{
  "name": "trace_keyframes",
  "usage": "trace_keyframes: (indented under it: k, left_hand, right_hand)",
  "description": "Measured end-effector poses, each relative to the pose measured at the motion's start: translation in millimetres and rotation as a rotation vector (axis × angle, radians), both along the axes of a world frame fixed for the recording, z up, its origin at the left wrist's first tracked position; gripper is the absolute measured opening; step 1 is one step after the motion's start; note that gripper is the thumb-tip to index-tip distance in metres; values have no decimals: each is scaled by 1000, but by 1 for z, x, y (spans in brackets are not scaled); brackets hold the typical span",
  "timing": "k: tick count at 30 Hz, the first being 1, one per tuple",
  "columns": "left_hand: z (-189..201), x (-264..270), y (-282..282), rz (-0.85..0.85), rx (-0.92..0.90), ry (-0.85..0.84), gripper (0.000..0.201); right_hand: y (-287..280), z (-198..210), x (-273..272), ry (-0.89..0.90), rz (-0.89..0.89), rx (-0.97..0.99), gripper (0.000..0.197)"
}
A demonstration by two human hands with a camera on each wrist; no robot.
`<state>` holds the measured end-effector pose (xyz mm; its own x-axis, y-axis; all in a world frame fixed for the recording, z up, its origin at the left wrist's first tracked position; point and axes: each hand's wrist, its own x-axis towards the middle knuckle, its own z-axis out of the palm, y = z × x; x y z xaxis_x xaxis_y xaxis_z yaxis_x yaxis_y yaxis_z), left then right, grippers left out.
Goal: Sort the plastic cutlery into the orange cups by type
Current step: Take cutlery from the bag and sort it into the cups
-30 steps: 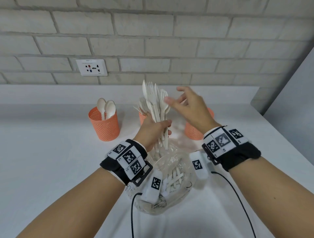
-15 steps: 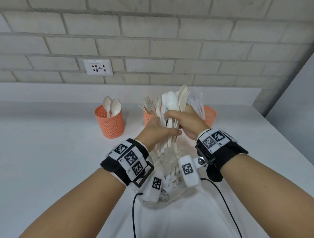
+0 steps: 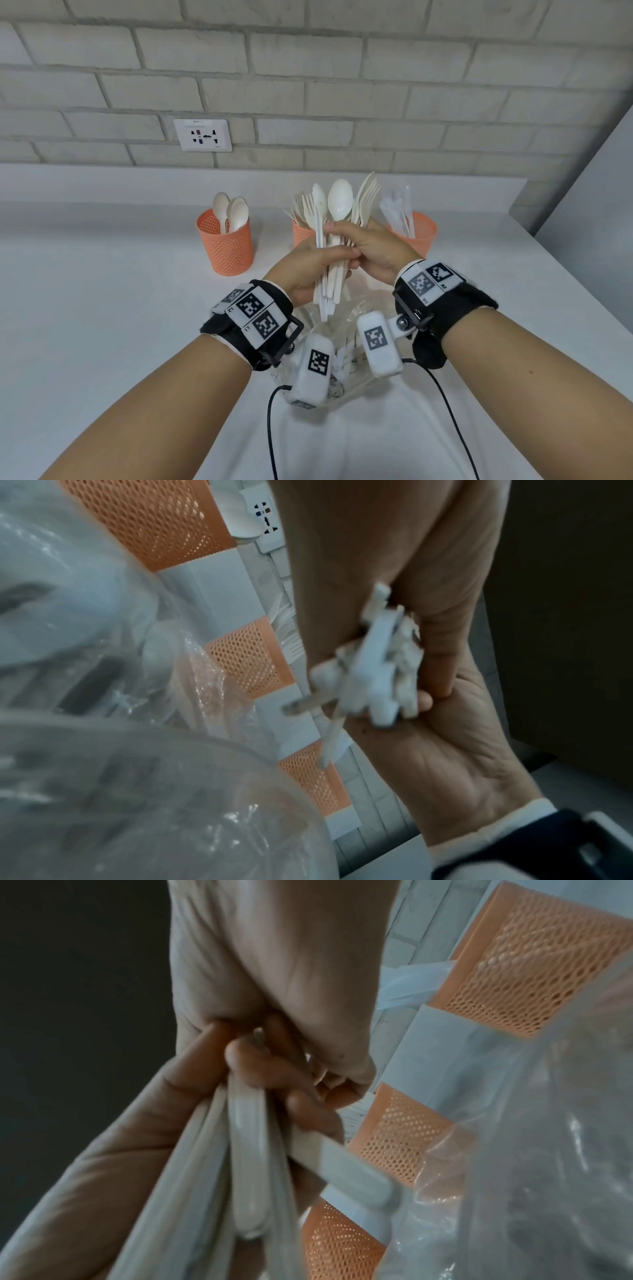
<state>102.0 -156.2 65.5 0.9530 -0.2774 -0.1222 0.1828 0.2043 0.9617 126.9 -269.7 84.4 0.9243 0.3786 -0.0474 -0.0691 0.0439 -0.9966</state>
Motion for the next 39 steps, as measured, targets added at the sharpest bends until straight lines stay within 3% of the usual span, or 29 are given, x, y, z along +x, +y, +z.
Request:
trace_keyframes:
  k: [4, 6, 7, 9, 12, 15, 18, 21, 26, 34, 39]
  left_hand:
    - [-1, 3, 2, 65, 8, -10, 21]
    - [-1, 4, 4, 139, -11, -6, 22]
    - [-1, 5, 4, 181, -9, -10, 18]
    - [-1, 8, 4, 251, -22, -22, 17]
    - [-1, 15, 6, 317, -93, 38, 40]
    - [4, 18, 11, 278, -138, 124, 46]
    - [7, 16, 13, 245, -174, 157, 37]
    - [4, 14, 11, 250, -186, 120, 49]
    - [4, 15, 10, 226, -235, 56, 63]
    - [1, 12, 5, 255, -287, 18, 43]
    - [-5, 12, 3, 272, -300, 24, 40]
  right_hand:
    - [0, -4, 2, -67, -192, -50, 60]
    - [-1, -5, 3, -206, -398, -189, 56]
    - [-2, -7, 3, -298, -444, -216, 46]
    - [1, -2, -2, -439, -368, -225, 21]
    - [6, -4, -9, -537, -135, -300, 28]
    - [9, -7, -17, -567, 39, -438, 18]
    - [7, -7, -17, -577, 7, -509, 26]
    - [8, -4, -15, -630, -12, -602, 22]
    - [15, -8, -20, -795, -82, -691, 32]
    - [21, -11, -13, -865, -121, -1043, 26]
    - [18, -15, -11, -776, -117, -899, 26]
